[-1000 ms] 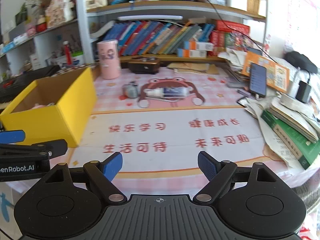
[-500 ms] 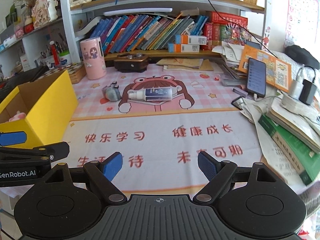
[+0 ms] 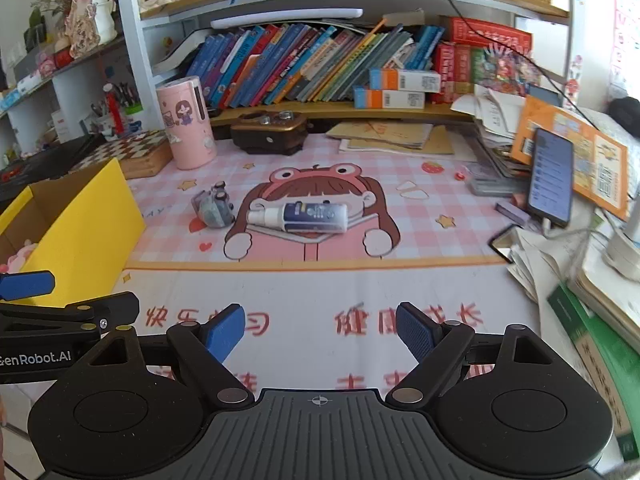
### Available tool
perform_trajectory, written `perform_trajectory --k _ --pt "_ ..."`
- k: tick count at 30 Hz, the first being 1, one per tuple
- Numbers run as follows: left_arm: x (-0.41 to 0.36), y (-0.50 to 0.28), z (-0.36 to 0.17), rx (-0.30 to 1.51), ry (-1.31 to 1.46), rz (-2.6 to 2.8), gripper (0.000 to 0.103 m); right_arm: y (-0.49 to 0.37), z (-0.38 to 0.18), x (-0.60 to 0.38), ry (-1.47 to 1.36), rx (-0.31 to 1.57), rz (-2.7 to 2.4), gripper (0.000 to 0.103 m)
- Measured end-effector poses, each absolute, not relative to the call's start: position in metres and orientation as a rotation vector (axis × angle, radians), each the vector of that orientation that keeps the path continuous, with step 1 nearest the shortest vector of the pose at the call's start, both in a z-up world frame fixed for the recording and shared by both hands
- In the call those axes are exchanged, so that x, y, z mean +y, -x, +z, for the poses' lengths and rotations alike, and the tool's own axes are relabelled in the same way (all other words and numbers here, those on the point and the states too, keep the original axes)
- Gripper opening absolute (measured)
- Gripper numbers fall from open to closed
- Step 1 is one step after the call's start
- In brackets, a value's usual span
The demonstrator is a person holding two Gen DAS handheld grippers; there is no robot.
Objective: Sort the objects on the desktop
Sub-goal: 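Move the left gripper toward the grey toy truck and the right toward the spray bottle, then grasp the grey toy truck with the left gripper while the right gripper grasps the white spray bottle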
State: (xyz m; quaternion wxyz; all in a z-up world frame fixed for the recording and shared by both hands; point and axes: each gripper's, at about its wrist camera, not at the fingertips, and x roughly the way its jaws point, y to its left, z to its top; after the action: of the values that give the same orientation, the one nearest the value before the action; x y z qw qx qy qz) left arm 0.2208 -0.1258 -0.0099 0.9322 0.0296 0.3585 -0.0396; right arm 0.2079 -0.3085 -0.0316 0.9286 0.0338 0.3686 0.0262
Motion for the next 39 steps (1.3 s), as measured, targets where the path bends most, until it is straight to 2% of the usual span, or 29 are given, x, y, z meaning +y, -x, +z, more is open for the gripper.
perform_trajectory --k 23,39 --pt "-0.151 -0.314 -0.022 0.727 -0.058 0.037 0.099 -0.302 -0.055 -0.353 -0.009 0.759 0.201 0.085" --pt "-0.158 -0.406 -0.060 0.743 -0.076 0.069 0.098 -0.377 -0.092 -0.314 0.336 0.691 0.507 0.084"
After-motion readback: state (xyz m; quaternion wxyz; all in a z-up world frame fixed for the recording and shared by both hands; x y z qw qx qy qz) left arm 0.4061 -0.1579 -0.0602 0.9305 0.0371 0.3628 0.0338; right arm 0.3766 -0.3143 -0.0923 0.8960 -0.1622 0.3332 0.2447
